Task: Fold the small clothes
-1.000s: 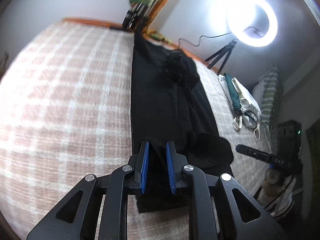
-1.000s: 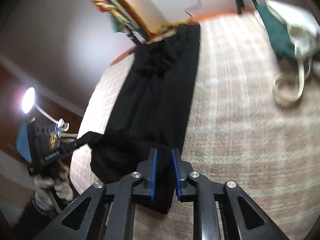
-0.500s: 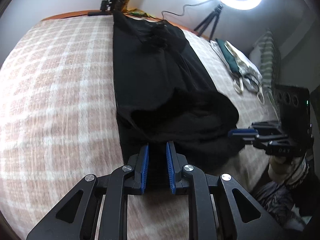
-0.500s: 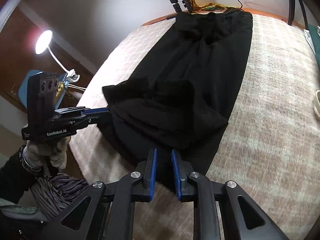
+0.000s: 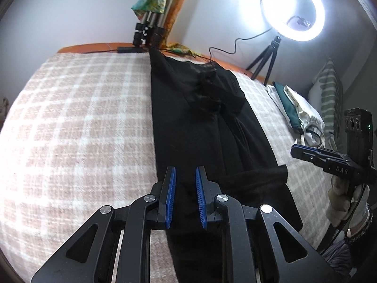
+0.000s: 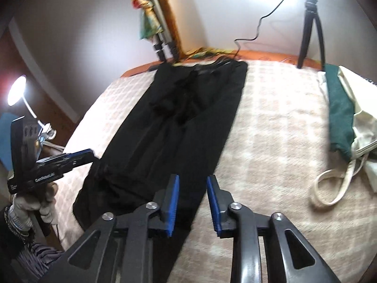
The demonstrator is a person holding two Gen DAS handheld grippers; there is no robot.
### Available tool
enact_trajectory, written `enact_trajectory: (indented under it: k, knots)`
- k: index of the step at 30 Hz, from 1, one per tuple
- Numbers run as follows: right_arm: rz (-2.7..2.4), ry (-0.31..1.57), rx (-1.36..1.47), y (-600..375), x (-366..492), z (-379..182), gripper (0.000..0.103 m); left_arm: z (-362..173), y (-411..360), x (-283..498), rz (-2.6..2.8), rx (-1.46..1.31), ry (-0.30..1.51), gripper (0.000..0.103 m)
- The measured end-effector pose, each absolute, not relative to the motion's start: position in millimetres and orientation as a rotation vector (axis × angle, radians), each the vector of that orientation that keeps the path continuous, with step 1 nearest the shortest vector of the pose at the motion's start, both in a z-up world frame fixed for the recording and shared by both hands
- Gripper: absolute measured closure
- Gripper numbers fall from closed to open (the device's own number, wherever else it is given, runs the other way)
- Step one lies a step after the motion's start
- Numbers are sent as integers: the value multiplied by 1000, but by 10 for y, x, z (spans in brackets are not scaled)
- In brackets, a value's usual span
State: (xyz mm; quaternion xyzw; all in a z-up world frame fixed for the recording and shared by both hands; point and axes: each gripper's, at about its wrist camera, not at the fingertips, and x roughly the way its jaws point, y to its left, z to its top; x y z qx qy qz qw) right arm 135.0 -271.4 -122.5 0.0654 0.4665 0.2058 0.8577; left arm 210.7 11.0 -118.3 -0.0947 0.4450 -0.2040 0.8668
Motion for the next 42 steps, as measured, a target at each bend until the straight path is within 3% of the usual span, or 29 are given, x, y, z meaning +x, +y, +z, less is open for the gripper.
enact_trajectory:
  k: [7,9,12,23,35,42]
  knots:
    - [469,1001,186,-2790,1398,-1269,75,-1167,186,2162,-414,-206,934,79]
    - [457,1007,178,-2801,1413,-1285,68,-1133,212,2215,-408,-212,927,71]
    - [438,1012,188,-2842,1508,-1289,66,-1062,237,2318,-400,-222,908,58]
    - [439,1007,247,-3053,2300,-1213,63,-909,158,3140,-415,-218,896,58]
    - [425,1016,391,-3204,3370,-1501,63,-1268,79,4282,-444,-229,953,58]
    - [430,1019,407,-3142,3733,-1629,63,-1354,-31,4626,-498,-148,953,69]
